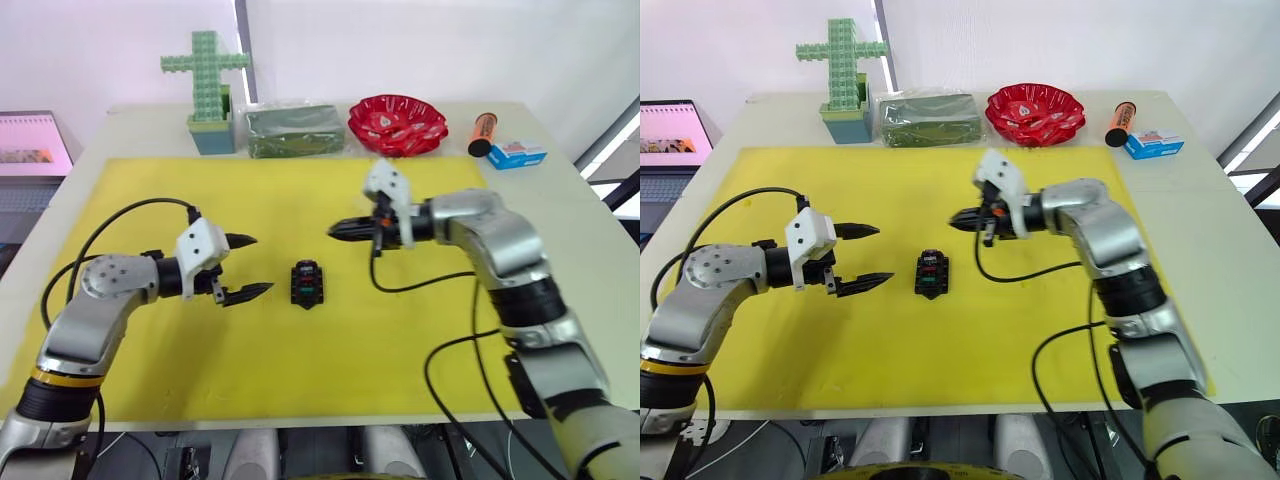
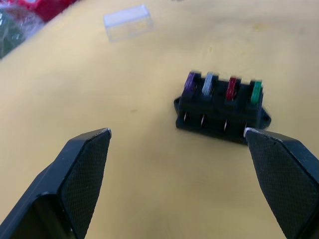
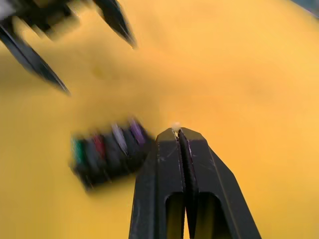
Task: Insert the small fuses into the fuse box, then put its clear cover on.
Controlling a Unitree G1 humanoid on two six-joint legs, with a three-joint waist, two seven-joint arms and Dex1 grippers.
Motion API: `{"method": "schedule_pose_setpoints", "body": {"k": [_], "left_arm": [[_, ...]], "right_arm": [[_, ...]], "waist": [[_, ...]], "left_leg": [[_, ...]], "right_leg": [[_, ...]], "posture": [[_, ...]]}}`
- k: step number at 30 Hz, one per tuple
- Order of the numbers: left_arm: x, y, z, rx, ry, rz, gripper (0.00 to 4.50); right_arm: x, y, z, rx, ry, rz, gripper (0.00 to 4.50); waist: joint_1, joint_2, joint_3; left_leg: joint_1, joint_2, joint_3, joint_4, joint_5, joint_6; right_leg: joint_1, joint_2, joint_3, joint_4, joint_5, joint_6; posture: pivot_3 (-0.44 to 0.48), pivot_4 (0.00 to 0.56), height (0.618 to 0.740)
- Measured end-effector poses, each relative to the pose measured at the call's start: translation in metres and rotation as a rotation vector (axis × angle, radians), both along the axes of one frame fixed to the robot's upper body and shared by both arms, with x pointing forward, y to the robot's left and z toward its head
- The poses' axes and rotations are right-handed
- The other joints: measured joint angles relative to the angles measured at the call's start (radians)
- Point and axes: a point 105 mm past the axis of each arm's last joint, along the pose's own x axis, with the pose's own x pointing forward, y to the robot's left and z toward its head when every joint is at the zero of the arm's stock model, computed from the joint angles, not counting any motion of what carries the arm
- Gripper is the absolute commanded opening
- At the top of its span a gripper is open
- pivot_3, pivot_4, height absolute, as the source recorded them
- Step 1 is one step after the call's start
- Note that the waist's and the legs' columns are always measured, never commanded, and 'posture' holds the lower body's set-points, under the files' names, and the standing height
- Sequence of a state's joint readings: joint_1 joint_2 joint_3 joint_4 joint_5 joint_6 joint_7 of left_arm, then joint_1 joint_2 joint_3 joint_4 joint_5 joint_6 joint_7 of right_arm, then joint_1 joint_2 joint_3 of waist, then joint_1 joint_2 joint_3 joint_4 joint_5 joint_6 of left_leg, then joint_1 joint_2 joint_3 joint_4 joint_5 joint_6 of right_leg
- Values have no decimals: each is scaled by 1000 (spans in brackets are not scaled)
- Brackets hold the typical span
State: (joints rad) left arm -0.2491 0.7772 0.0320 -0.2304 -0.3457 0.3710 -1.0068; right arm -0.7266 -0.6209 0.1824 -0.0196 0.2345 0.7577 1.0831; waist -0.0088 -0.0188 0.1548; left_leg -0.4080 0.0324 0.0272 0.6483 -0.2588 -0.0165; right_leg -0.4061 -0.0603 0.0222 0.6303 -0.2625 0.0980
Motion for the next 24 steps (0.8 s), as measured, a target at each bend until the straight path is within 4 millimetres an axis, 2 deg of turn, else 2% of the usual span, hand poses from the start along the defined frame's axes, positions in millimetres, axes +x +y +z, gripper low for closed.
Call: {"method": "schedule_pose_setpoints", "body": {"k": [1,3,5,7,10,13,17,24], "left_arm": [[-1,3,0,1,11,18,4500],[-1,11,1,4,50,60,4500],[-1,19,2,4,77,103,4500],[0,23,5,-3,80,116,4500],[-1,27,8,12,81,119,4500],[-5,40,7,55,94,133,4500],[-9,54,3,79,114,151,4500],[-10,57,6,84,102,156,4500]], "right_arm": [[-2,-17,-8,-40,16,-45,474],[-9,-47,-25,-104,60,-113,983],[-16,-70,-34,-138,94,-170,1745],[-21,-80,-33,-149,88,-187,2401],[-25,-80,-25,-159,49,-167,3422],[-32,-85,-20,-179,21,-158,4470],[-36,-93,-17,-202,9,-172,4470],[-40,-96,-18,-199,15,-179,4470]], "waist": [[0,0,0],[-2,0,0],[-4,0,1],[-10,1,1],[-10,1,1],[-5,1,1],[-1,0,1],[-2,0,1]], "left_leg": [[0,0,0,0,0,0],[0,0,0,0,0,0],[0,0,1,0,0,0],[1,1,1,0,0,0],[1,1,0,-1,0,0],[1,2,0,-1,0,0],[1,1,1,0,0,0],[1,1,1,0,0,0]], "right_leg": [[0,-1,0,0,0,0],[0,-1,0,0,0,0],[0,0,0,0,0,0],[-1,1,0,0,0,0],[-1,3,1,0,0,0],[-1,3,1,0,0,0],[-1,1,1,0,-2,-3],[-1,0,1,0,-2,-3]], "posture": [[0,150,740],[0,150,740],[0,150,740],[0,150,740],[0,150,740],[0,150,740],[0,150,740],[0,150,740]]}}
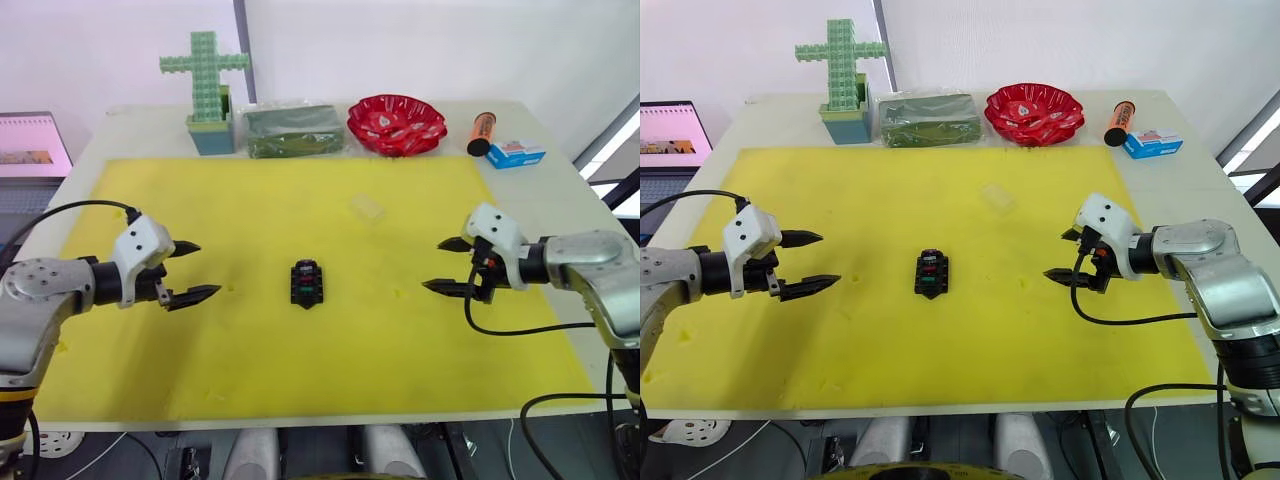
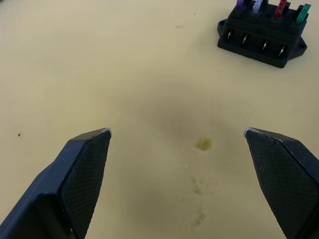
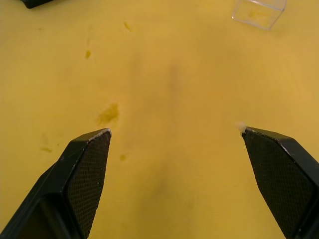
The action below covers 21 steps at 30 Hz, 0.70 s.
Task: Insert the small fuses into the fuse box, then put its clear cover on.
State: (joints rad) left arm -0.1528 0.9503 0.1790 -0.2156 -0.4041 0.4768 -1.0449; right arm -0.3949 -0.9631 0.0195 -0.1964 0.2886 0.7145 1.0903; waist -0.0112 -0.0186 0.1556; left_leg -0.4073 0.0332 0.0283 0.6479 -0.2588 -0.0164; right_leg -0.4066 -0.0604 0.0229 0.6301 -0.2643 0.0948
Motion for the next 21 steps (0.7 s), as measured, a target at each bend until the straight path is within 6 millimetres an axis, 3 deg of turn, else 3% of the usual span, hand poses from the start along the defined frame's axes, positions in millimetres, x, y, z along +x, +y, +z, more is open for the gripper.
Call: {"method": "schedule_pose_setpoints", "body": {"k": [10,21], "left_arm": [[-2,-4,3,7,-17,-18,4500],[-4,-28,2,-38,-40,-81,4500]], "right_arm": [[6,7,6,21,-45,-6,4470],[77,74,29,236,-115,-91,4470]], "waist": [[-1,0,0],[-2,0,0]], "left_leg": [[0,0,0,0,0,0],[0,0,0,1,0,0]], "right_leg": [[0,0,0,0,0,0],[0,2,0,1,2,3]], "posture": [[0,150,740],[0,150,740]]}}
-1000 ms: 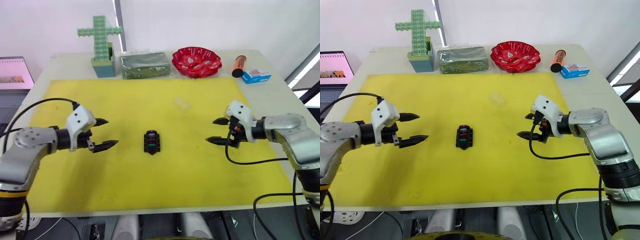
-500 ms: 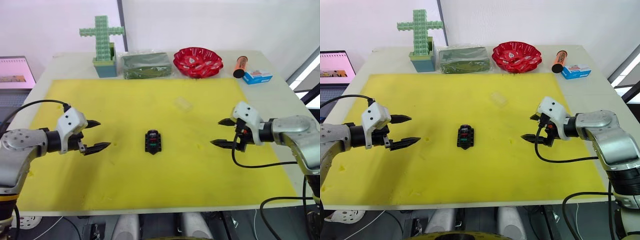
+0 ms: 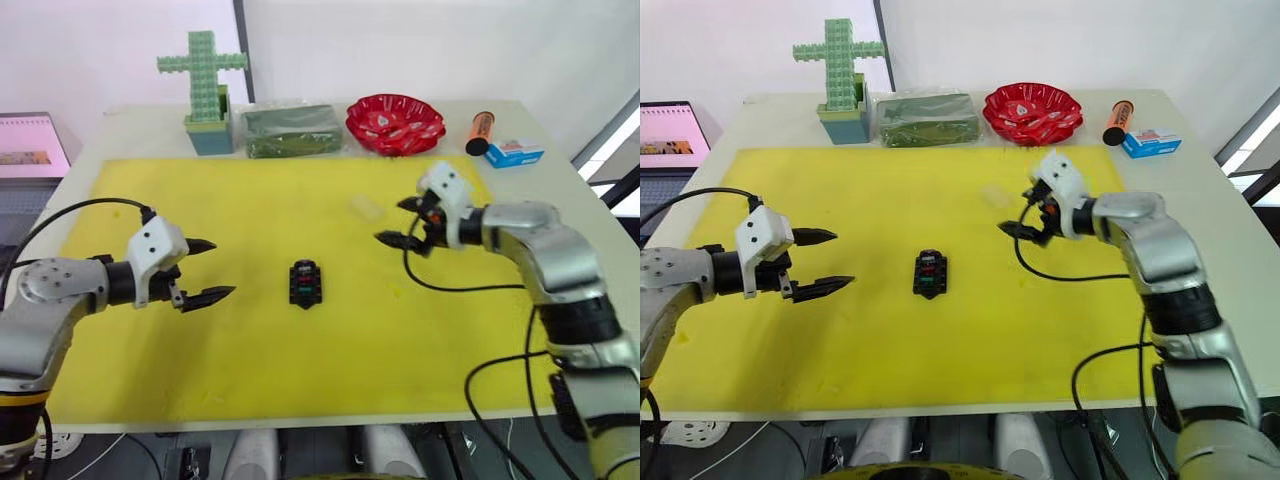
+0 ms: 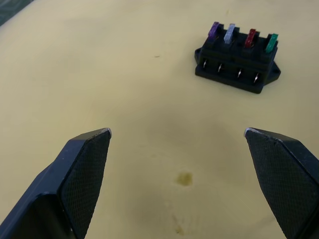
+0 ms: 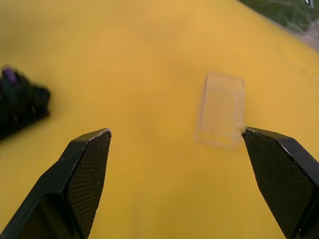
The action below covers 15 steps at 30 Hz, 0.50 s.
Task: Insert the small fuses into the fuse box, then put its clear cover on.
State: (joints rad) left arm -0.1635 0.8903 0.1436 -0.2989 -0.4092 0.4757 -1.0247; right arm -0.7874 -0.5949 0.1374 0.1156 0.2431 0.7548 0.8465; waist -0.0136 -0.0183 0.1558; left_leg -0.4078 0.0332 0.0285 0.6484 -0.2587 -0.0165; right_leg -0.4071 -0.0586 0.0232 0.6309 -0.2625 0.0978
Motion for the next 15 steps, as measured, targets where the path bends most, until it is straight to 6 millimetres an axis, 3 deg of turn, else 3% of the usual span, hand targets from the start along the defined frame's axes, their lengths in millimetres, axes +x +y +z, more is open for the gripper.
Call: {"method": "schedule_pose_setpoints", "body": {"k": [3,7,9,15], "left_arm": [[-1,-9,-2,-12,-1,-23,4500],[-2,-15,-4,-19,-1,-25,4500],[-2,-17,-3,-19,-6,-26,4500],[-6,-23,-4,-33,-16,-24,4500]], "right_arm": [[18,14,0,5,3,-8,4470],[37,21,-19,-20,41,-34,4470],[44,23,-31,-34,72,-47,4470],[58,21,-40,-49,86,-87,4470]], "waist": [[2,0,0],[-2,0,0],[-4,0,0],[-5,0,0]], "left_leg": [[0,0,0,0,0,0],[0,0,0,0,0,0],[0,0,0,0,0,0],[0,0,0,-1,0,0]], "right_leg": [[0,0,0,0,0,0],[0,0,0,0,0,0],[0,0,0,0,0,0],[0,0,0,1,0,0]], "posture": [[0,150,740],[0,150,740],[0,150,740],[0,150,740]]}}
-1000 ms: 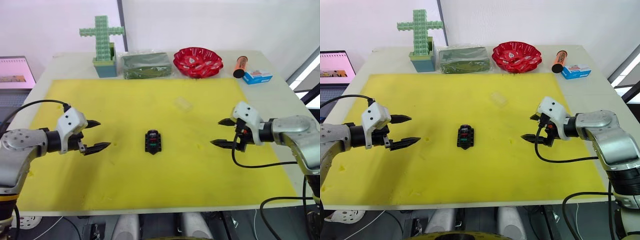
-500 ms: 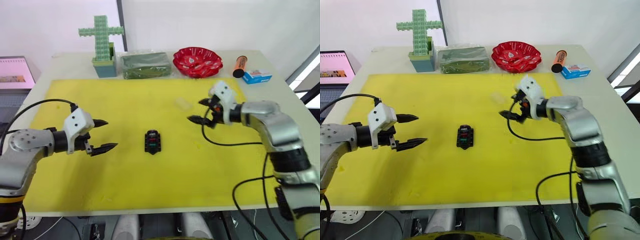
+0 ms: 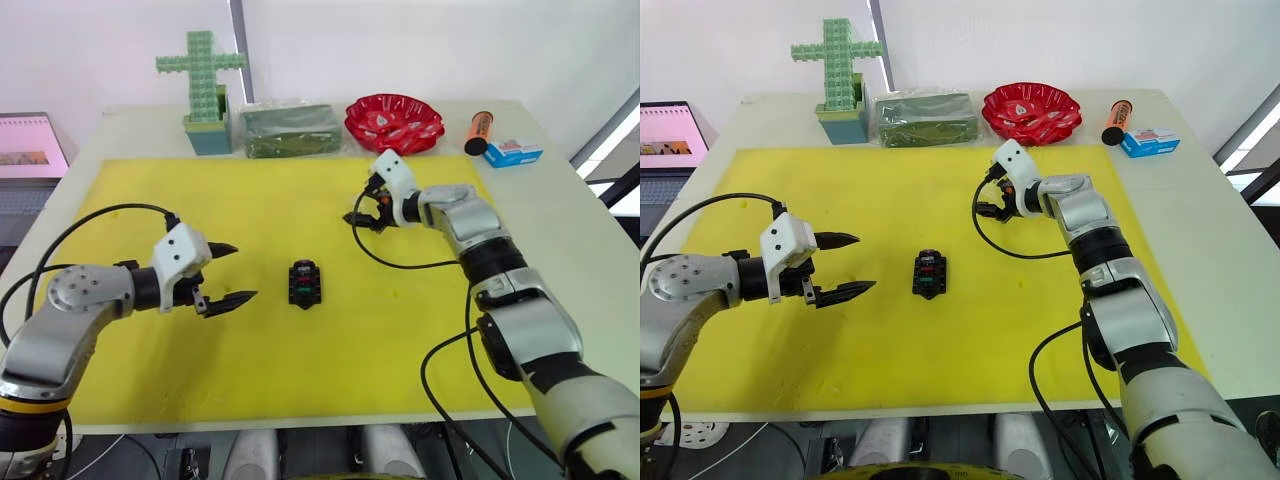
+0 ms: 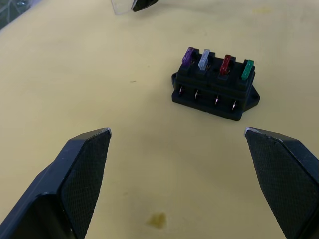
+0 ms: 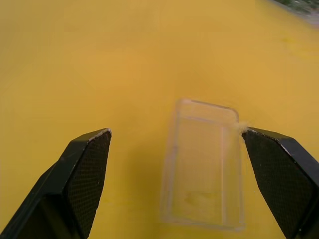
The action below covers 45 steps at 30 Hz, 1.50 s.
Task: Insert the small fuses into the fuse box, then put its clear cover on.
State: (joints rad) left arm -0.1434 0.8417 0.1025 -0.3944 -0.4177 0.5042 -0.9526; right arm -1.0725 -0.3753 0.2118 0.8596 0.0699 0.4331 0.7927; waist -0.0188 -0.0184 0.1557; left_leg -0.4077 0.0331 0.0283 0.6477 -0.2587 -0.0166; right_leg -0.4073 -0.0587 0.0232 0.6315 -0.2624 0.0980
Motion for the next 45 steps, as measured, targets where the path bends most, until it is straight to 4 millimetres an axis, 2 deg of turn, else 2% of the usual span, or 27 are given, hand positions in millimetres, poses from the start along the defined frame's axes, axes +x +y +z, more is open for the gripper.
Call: {"method": "schedule_pose_setpoints", "body": {"k": [2,4,5,8,11,13,20,26,33,40,45], "left_arm": [[-2,-2,-2,-5,7,-2,4500],[-4,-2,-4,-5,12,5,4500],[-5,-2,-5,-6,14,7,4500],[-8,-5,-8,-10,18,7,4500],[-10,-5,-9,-13,21,14,4500],[-12,-6,-12,-13,28,22,4500],[-26,-18,-24,-19,80,48,4500],[-32,-46,-44,-52,138,91,4500],[-16,-72,-62,-74,102,229,4500],[0,-93,-66,-143,77,355,4500],[4,-106,-70,-182,89,379,4500]], "right_arm": [[0,-1,-11,-1,31,-7,4470],[0,-1,-12,9,34,-9,4470],[1,-1,-11,9,33,-9,4272],[2,0,-10,12,31,-9,3538],[2,2,-10,22,31,-6,2389],[2,2,-9,29,33,-10,1787],[-4,-1,-4,43,42,-4,1819],[-21,10,23,89,-4,47,1819],[-41,26,46,121,-40,77,1819],[-49,29,58,140,-60,53,1819],[-51,29,62,148,-72,40,1819]], "waist": [[0,0,0],[-1,1,0],[-1,1,0],[-1,1,0],[-1,1,0],[-1,1,0],[2,1,0],[3,1,0],[8,1,0],[10,1,0],[12,1,-1]], "left_leg": [[0,0,0,0,0,0],[0,0,0,0,0,0],[0,0,0,0,0,0],[0,0,0,0,0,0],[0,0,0,0,0,0],[0,0,0,0,0,0],[0,0,-1,0,0,0],[0,0,-3,0,0,0],[0,-1,-3,0,0,0],[1,-1,-3,1,0,0],[1,-2,-3,2,0,0]], "right_leg": [[0,0,0,0,0,0],[0,0,0,0,0,0],[0,0,0,0,0,0],[0,0,0,0,0,0],[0,0,0,0,0,0],[0,-1,0,0,0,0],[0,-2,0,0,0,0],[0,-2,0,0,0,0],[1,-2,0,0,0,0],[2,-2,-1,0,0,0],[3,-3,-1,0,0,0]], "posture": [[0,150,740],[0,150,740],[0,150,740],[0,150,740],[0,150,740],[0,150,740],[0,150,740],[0,150,740],[0,150,740],[0,150,740],[0,150,740]]}}
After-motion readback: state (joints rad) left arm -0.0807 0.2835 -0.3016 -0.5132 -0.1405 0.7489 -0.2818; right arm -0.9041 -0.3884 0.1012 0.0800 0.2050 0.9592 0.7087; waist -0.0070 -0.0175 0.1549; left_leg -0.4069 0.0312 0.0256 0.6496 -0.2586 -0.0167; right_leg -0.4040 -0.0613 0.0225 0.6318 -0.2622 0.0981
